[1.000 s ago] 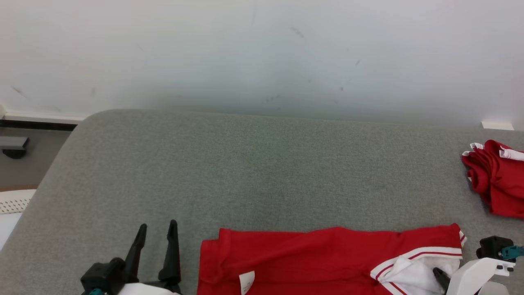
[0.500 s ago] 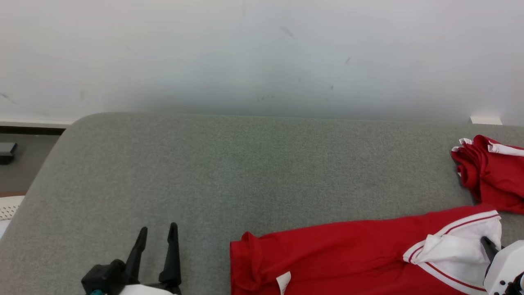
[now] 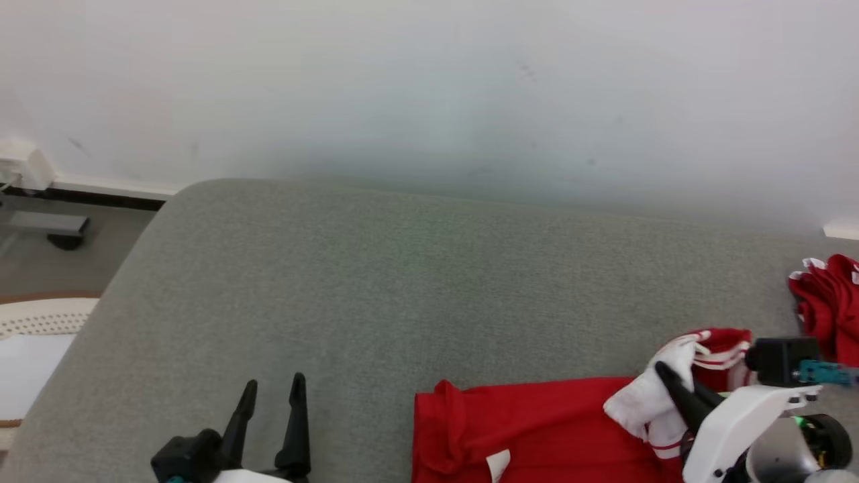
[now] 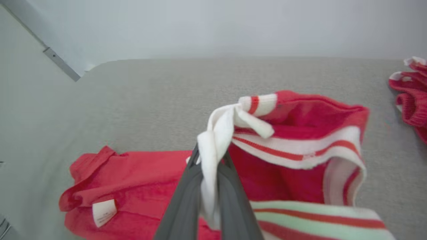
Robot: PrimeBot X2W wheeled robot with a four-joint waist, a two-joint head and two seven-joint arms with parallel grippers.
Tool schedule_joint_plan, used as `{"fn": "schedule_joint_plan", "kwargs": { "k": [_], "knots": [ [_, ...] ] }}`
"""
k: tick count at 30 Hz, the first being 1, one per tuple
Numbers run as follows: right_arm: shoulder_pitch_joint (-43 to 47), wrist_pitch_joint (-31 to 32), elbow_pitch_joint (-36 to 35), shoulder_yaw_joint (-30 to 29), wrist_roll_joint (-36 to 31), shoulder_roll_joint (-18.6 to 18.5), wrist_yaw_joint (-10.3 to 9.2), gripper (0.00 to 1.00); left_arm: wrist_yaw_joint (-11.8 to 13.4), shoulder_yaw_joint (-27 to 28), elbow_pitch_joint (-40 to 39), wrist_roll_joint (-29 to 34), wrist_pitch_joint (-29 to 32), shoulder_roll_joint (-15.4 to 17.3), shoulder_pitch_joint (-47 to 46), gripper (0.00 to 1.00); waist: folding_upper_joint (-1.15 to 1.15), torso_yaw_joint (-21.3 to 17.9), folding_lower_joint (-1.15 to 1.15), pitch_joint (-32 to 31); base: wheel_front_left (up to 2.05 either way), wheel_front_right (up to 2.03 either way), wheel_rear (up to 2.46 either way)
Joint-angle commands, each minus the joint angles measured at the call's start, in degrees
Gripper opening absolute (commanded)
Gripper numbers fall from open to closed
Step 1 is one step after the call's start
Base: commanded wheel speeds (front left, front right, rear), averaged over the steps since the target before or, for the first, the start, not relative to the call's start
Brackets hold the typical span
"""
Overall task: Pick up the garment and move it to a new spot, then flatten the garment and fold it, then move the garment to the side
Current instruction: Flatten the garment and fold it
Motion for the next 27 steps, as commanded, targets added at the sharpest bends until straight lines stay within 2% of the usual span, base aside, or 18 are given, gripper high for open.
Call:
{"fn": "schedule_joint_plan", "kwargs": {
  "k": [1, 6, 15, 21, 22, 23, 24, 27],
  "knots": [
    [0.94, 0.61, -1.68, 1.03, 0.21, 0.71, -0.11, 0.00, 0.10, -0.26, 0.08, -0.55, -0.09, 0.20, -0.17, 1.00, 0.00, 1.88, 0.00, -0.34, 0.00, 0.00, 0.00],
    [0.58, 2.93, -3.30, 6.09, -0.12, 3.25, -0.11, 0.00, -0.34, -0.79, 1.14, -0.21, -0.09, 0.21, -0.92, 1.00, 0.00, 5.35, 0.00, -0.43, 0.00, 0.00, 0.00],
    [-1.18, 2.29, 2.53, 12.03, 0.17, 5.86, -0.11, 0.00, -0.69, -3.54, 3.49, -1.35, -0.09, 0.22, -2.71, 1.00, 0.00, 11.90, 0.00, -0.47, 0.00, 0.00, 0.00],
    [-2.53, 0.57, 6.95, 15.21, 0.95, 6.63, -0.11, 0.00, -0.52, -4.52, 4.14, -1.51, -0.09, 0.21, -3.75, 1.00, 0.00, 14.07, 0.00, -0.22, 0.00, 0.00, 0.00],
    [-2.77, 0.23, 7.76, 15.89, 1.20, 6.69, -0.11, 0.25, -0.40, -4.59, 4.18, -1.70, -0.09, 0.21, -3.70, 1.00, 0.00, 14.16, 0.00, -0.16, 0.00, 0.00, 0.00],
    [-3.02, -0.07, 8.53, 16.63, 1.47, 6.74, -0.11, 0.85, -0.31, -4.70, 4.22, -1.85, -0.09, 0.21, -3.62, 1.00, 0.00, 14.17, 0.00, -0.07, 0.00, 0.00, 0.00],
    [-3.29, -0.44, 9.24, 17.48, 1.72, 6.76, -0.11, 1.00, -0.20, -4.74, 4.41, -1.91, -0.09, 0.21, -3.50, 1.00, 0.00, 14.10, 0.00, 0.00, 0.00, 0.00, 0.00],
    [-4.45, -2.26, 9.93, 20.36, 3.61, 6.73, -0.11, 1.00, -0.03, -4.55, 4.81, -2.35, -0.09, 0.21, -3.21, 1.00, 0.00, 13.17, 0.00, 0.11, 0.00, 0.00, 0.00]
  ]
}}
